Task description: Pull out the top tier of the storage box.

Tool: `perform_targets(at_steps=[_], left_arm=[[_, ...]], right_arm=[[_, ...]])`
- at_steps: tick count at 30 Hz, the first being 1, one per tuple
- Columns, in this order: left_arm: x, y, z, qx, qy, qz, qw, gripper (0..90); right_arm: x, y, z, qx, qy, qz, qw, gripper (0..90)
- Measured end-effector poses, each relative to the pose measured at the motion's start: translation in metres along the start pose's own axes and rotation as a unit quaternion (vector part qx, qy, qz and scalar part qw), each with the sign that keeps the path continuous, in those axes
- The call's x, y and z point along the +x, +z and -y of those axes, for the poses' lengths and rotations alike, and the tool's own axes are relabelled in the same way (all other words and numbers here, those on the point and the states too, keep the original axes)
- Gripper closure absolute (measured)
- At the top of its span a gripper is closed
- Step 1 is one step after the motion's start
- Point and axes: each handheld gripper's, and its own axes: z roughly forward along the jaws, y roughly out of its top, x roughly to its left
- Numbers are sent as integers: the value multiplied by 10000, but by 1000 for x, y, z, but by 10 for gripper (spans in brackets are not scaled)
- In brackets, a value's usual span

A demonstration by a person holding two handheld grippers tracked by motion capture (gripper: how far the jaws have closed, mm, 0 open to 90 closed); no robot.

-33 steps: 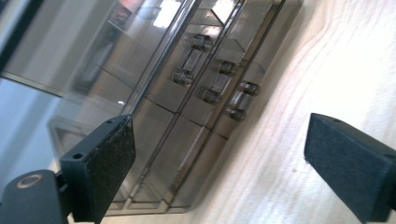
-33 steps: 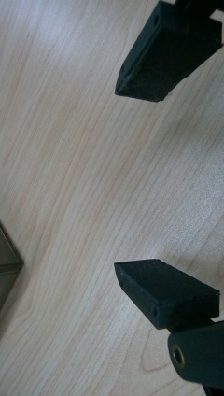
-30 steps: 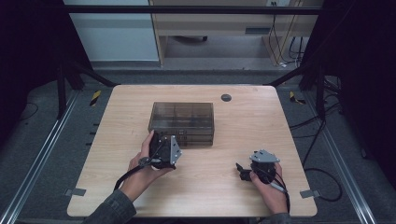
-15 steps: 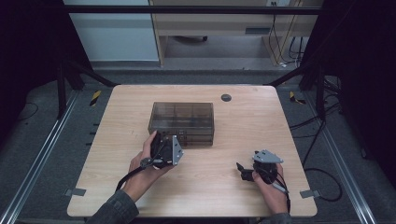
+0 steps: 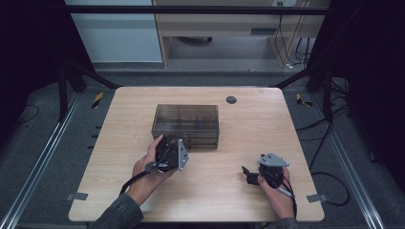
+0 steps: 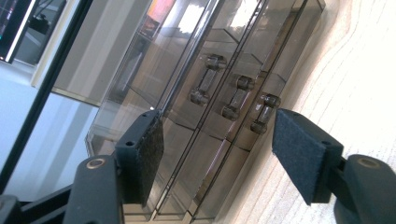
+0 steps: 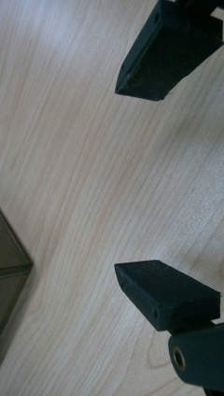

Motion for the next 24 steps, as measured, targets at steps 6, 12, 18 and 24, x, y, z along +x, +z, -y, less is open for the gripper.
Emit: perform_targets(at_steps=[6, 12, 18, 24], left_arm=[[-5, 0, -1, 17, 18, -161, 9999, 377], [-6, 0, -2, 64, 197, -425, 9989, 392], [-6, 5, -1, 56, 212, -481, 9986, 391], [-10, 6, -1, -4, 360, -651, 9972, 385]], right_arm=[[1, 0, 0, 13, -83, -14, 10000, 127], [-1, -2, 1, -103, -42, -88, 9999, 122], [-2, -3, 1, -153, 70, -123, 9998, 122], [-2, -4, 1, -178, 51, -140, 9997, 123]])
